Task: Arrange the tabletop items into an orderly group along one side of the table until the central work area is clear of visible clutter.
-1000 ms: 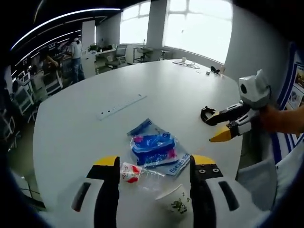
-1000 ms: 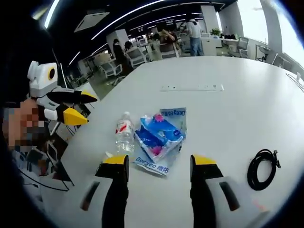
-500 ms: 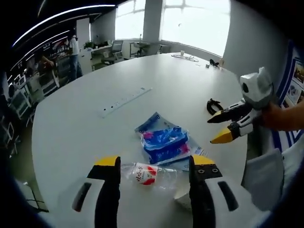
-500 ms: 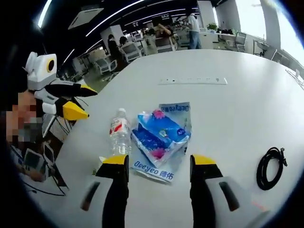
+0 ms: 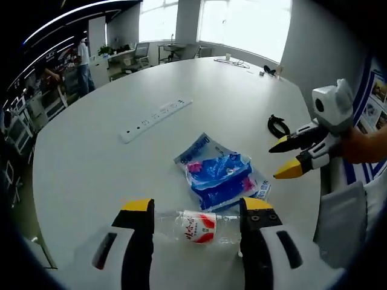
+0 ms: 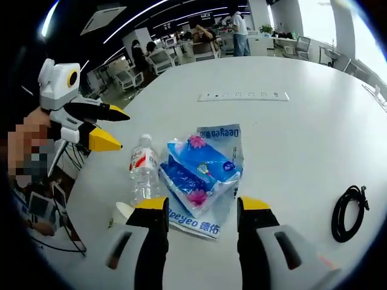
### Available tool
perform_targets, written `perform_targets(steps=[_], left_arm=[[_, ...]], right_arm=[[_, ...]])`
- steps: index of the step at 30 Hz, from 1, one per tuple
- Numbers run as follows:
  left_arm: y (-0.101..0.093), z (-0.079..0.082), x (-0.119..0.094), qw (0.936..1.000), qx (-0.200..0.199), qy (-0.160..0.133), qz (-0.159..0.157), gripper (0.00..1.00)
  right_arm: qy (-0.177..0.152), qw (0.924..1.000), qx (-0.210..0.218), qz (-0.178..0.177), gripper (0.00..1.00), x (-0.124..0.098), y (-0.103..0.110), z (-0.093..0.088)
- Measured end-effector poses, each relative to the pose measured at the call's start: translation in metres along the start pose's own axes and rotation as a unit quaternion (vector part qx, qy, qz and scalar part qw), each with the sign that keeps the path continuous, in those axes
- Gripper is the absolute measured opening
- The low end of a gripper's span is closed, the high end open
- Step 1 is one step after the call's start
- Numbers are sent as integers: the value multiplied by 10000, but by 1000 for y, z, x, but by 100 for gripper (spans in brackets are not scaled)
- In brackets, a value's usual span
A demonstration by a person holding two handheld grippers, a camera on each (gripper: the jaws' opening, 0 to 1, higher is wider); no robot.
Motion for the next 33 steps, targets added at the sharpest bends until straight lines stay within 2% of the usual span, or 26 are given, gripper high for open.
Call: perform_targets(steps=[22, 33], left_arm=[[12, -9, 49, 9983, 185, 407, -376, 48], [12, -16, 66, 9961, 303, 607, -566, 31]], right_arm=[[244, 9995, 187, -110, 33, 30, -6, -15], [358, 9989, 269, -150, 28, 38, -6, -22]])
Point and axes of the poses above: the point that each gripper's makers call its tool centre point, and the gripper's own axes: x roughly forward along the fingers, y roughly to its left, z roughly out of its top, the point moved 3 cm from there along -x, roughly backward along the fingers, and after that the axes turned 7 degrees about -y, right-handed, at the moved point
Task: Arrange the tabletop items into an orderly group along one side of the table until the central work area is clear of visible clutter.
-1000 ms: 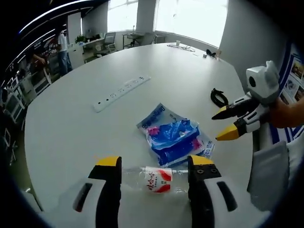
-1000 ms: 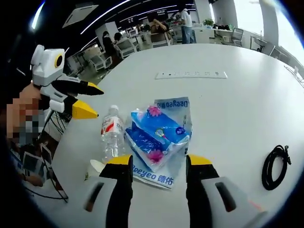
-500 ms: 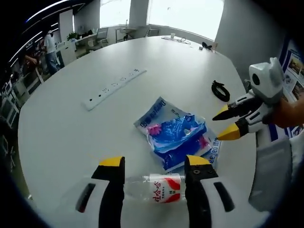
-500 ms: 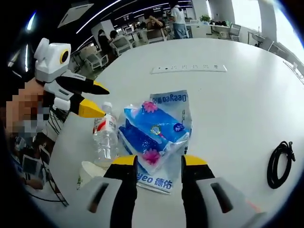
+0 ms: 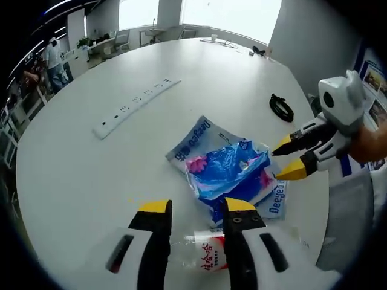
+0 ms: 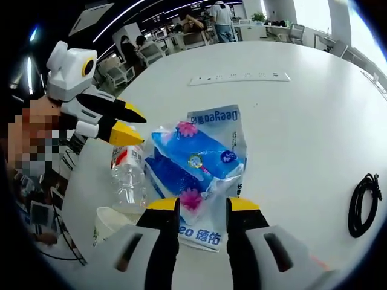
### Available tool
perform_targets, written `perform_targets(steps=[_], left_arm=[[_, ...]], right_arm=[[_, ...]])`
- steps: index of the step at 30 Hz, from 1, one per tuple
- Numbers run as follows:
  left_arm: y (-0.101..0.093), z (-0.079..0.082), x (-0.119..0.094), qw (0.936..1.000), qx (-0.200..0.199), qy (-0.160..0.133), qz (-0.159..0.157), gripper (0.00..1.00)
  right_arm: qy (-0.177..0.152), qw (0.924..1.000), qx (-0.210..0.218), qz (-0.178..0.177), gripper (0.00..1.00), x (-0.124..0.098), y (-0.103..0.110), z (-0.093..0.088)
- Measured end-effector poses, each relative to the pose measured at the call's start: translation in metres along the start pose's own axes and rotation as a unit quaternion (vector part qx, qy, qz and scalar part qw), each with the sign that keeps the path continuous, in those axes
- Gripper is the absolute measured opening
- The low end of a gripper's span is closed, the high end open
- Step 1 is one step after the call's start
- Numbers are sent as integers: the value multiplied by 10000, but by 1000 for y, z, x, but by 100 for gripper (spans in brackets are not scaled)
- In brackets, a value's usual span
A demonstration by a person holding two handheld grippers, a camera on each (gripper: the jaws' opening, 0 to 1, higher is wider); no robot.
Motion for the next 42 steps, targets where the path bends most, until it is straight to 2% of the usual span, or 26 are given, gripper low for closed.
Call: perform_targets(steps=[5, 10, 25, 32, 42], left_arm=[[-1, -3, 8, 9998, 57, 128, -106, 27], [-2, -7, 14, 9994, 169, 251, -191, 17], [-2, -14, 19, 9988, 147, 378, -278, 5], [-5, -13, 20, 9987, 162, 379, -310, 1], [-10, -3, 18, 9989, 148, 263, -347, 0]], right_arm=[[12, 10000, 59, -7, 25, 3, 1, -2], [28, 9999, 101, -10, 23, 5, 1, -3], [19, 9997, 244, 1, 7, 9, 0, -7], [-21, 9996, 271, -26, 2, 7, -3, -6], [-67, 9996, 275, -42, 0, 0, -9, 0]])
Point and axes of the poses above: the point that each gripper's makers call its tool centre point, and the gripper's own axes: x roughly forward along the fingers, y roughly to its left, z roughly out of its top, the point moved 3 cm from there along -x, roughly backward along the fingers, and after that the axes turned 7 degrees about -y, right-handed, at the moved point
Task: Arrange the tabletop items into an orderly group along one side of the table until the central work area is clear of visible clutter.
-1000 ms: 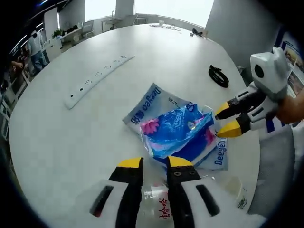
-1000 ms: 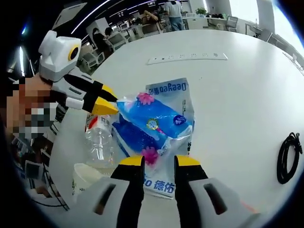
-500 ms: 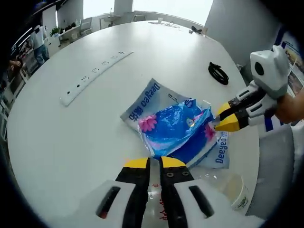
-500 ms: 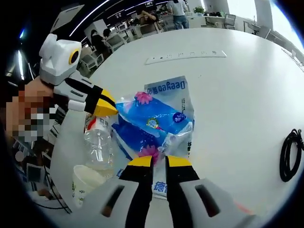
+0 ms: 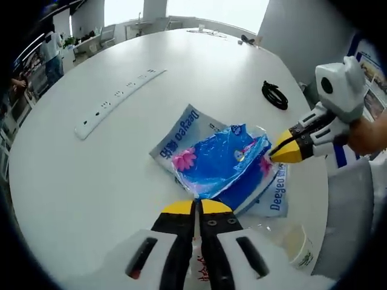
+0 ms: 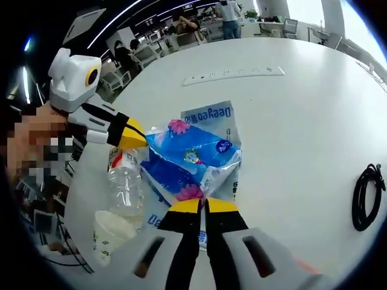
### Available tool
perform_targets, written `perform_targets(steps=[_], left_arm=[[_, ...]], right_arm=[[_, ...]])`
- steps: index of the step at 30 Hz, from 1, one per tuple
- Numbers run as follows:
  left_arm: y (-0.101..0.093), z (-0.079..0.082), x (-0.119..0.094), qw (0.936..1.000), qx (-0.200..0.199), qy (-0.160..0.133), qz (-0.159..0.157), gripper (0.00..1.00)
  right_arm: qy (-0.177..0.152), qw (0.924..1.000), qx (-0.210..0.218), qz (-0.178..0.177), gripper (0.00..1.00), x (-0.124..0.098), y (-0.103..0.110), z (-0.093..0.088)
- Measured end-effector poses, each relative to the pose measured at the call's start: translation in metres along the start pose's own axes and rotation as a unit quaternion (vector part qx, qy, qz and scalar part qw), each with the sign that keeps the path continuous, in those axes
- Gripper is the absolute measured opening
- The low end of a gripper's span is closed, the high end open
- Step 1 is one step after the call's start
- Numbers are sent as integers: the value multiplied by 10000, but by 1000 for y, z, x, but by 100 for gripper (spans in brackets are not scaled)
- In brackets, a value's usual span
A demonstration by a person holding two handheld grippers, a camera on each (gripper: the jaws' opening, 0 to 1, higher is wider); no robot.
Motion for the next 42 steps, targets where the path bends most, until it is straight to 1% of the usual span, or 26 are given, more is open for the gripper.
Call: perform_targets(steps=[12, 17, 22, 27, 30, 34, 42], left_arm=[[-8, 15, -13, 9997, -76, -203, 89, 0], [-15, 21, -19, 9995, -105, -274, 122, 0], [-23, 30, -26, 9991, -152, -357, 165, 0], [-34, 43, -32, 9984, -205, -486, 216, 0], [-42, 50, -34, 9982, -199, -526, 227, 0], [-53, 61, -36, 9972, -251, -659, 238, 0], [-79, 86, -37, 9938, -562, -918, 293, 0]], right_arm=[[-172, 9998, -68, 78, 0, -17, -4, 15], [-250, 9996, -78, 121, 0, -25, -6, 19], [-334, 9993, -100, 162, 0, -35, -10, 25], [-458, 9987, -171, 171, 0, -47, -18, 34], [-511, 9982, -265, 171, 0, -55, -25, 39], [-600, 9976, -294, 156, 0, -65, -36, 47], [-807, 9957, -431, 130, 0, -89, -59, 68]])
Point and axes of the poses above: the point that each gripper's makers call its tool centre point, and the gripper's own axes: x roughly forward along the fingers, y roughly to its left, z roughly out of its top, the point moved 3 cm from there along -x, roughly backward along the fingers, and after that the axes turned 7 degrees about -y, right-handed, at the moved point
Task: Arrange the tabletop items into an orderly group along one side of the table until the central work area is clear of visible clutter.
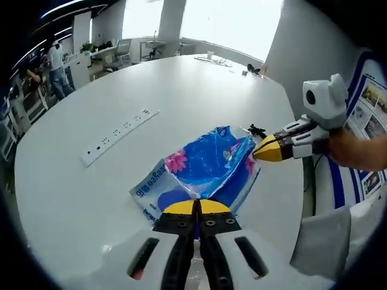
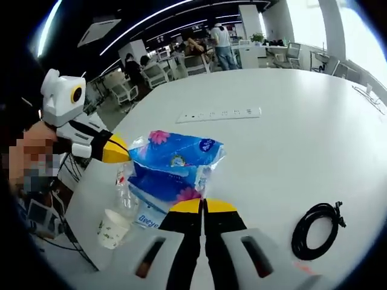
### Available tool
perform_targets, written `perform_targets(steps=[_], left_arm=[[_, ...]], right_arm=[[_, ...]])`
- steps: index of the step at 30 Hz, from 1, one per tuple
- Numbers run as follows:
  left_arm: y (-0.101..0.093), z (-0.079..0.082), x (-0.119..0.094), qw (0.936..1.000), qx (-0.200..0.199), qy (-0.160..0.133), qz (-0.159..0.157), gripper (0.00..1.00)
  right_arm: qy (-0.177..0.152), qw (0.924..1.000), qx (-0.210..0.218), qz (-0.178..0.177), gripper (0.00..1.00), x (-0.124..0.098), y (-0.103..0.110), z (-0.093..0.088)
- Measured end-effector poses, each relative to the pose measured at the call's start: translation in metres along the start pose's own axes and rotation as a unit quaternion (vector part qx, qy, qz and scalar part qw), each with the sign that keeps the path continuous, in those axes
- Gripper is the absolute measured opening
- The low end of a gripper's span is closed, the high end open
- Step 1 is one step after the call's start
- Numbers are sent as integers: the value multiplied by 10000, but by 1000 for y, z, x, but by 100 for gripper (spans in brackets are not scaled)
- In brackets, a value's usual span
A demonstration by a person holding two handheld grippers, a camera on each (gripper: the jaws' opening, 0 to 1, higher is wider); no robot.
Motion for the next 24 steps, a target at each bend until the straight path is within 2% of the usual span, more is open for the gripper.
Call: perform_targets(steps=[4, 12, 24], left_arm=[[-12, 9, 4, 9999, -92, -92, 7, 0], [-48, 39, 18, 9993, -209, -316, 3, 0], [-95, 81, 51, 9981, -264, -547, -113, 0]], right_arm=[[-112, 9999, -113, -26, 0, -13, -13, 13], [-302, 9993, -181, -125, 0, -44, -46, 31], [-568, 9977, -261, -264, 0, -86, -100, 60]])
Point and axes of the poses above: the point that each gripper's makers call its tool centre point, and the gripper's own axes: x roughly forward along the fingers, y roughly to its left, z roughly out of its top, the point moved 3 cm from there along -x, roughly backward along the fingers, and after that the axes turned 7 degrees about -y, right-handed, at the moved point
